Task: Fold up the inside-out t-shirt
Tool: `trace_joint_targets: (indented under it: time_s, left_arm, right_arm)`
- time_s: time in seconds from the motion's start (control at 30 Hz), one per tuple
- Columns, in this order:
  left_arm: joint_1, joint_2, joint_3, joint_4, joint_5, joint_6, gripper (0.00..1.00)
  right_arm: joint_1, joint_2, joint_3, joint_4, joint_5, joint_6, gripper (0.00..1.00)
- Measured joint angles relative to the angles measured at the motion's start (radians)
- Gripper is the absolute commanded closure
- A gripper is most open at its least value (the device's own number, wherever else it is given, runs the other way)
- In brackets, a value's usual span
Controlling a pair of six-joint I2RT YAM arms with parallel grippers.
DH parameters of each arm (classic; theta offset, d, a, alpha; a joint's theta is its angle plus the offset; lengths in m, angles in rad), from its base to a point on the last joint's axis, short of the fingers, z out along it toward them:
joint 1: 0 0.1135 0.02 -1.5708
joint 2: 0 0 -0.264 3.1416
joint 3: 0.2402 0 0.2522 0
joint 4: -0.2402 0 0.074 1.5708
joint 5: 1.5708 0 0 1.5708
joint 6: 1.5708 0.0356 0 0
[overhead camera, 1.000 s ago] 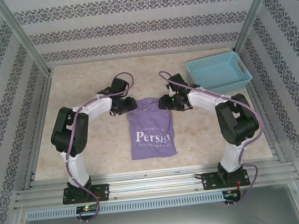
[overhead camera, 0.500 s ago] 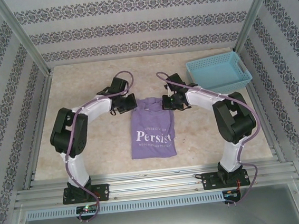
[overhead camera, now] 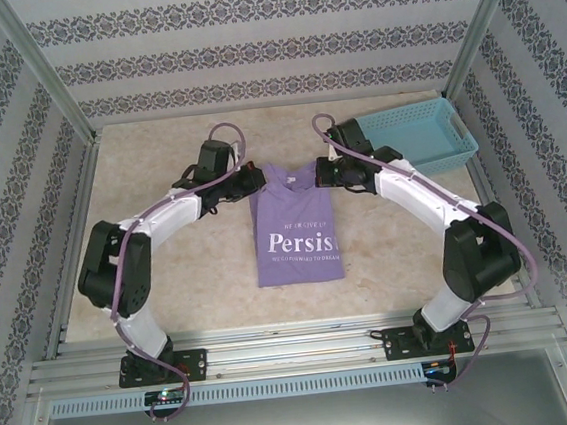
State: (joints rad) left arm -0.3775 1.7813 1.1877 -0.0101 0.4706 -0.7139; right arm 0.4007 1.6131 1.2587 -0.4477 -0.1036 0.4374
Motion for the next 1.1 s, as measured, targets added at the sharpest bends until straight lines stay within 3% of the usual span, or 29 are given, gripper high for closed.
trace_joint_targets:
  time_s: [0.43,0.67,0.9,1.1]
  left_arm:
    - [0.079,0.2,0.024,0.023,-0.056,-0.032,1.0]
    - [0.079,0.203,0.047,0.017,-0.056,-0.031,1.0]
    - [0.08,0.094,0.048,0.02,-0.052,-0.036,1.0]
    - [0.098,0.106,0.09,0.022,-0.052,-0.043,1.0]
  right_arm:
    - [-0.035,0.322,0.119,0.01,0.002,-0.072,1.0]
    - [-0.039,0.306,0.149,0.008,0.002,-0.079,1.0]
    - [-0.039,0.217,0.158,0.007,-0.008,-0.078,1.0]
    - [-0.039,0.245,0.235,-0.002,-0.01,-0.078,0.97]
